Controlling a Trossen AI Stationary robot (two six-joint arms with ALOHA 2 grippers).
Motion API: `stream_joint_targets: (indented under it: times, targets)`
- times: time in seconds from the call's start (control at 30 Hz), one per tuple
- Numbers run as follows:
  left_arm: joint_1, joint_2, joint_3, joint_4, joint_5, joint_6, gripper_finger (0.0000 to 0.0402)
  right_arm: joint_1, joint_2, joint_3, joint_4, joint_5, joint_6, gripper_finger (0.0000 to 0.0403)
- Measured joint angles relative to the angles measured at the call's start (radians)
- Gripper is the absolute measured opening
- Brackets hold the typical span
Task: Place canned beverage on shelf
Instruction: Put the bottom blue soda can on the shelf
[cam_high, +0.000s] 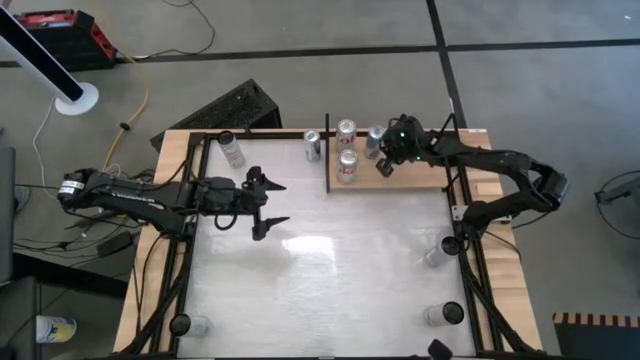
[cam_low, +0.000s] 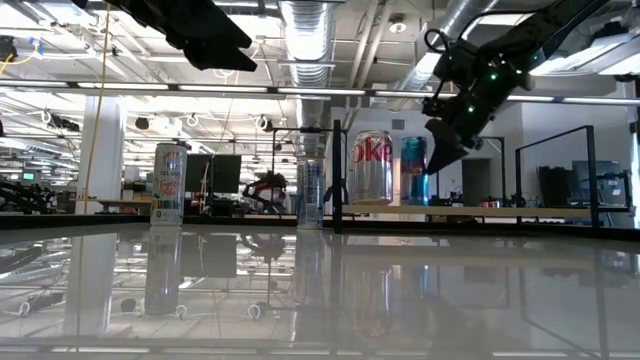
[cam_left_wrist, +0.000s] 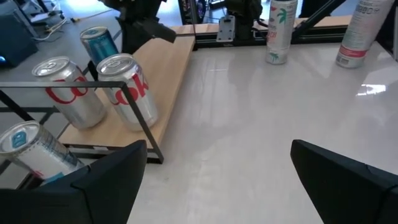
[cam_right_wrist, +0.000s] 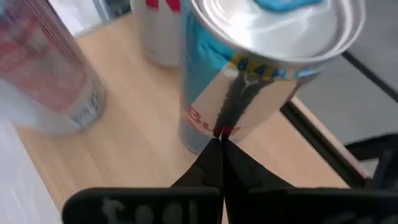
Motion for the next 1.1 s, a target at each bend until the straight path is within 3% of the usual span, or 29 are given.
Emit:
stream_joint_targets:
  times: [0.27, 0.43, 0.6, 1.1]
  targets:
    - [0.000, 0.000, 0.000, -0.006, 0.001, -0.006, 0.0382, -0.010, -0.002, 0.000, 0.033, -0.002, 0.009, 0.0018]
    - [0.000, 0.000, 0.000, -0.005, 0.001, -0.005, 0.0382, 0.033, -0.001, 0.000, 0.001, -0.077, 0.009, 0.0018]
    - [0.000, 0.000, 0.000, -0.005, 0.001, -0.005, 0.0382, 0.072, -0.001, 0.000, 0.090, -0.061, 0.008, 0.0018]
    - [0.000, 0.000, 0.000, -0.024, 0.003, -0.012, 0.0382, -0.004, -0.001, 0.000, 0.153, -0.053, 0.008, 0.0018]
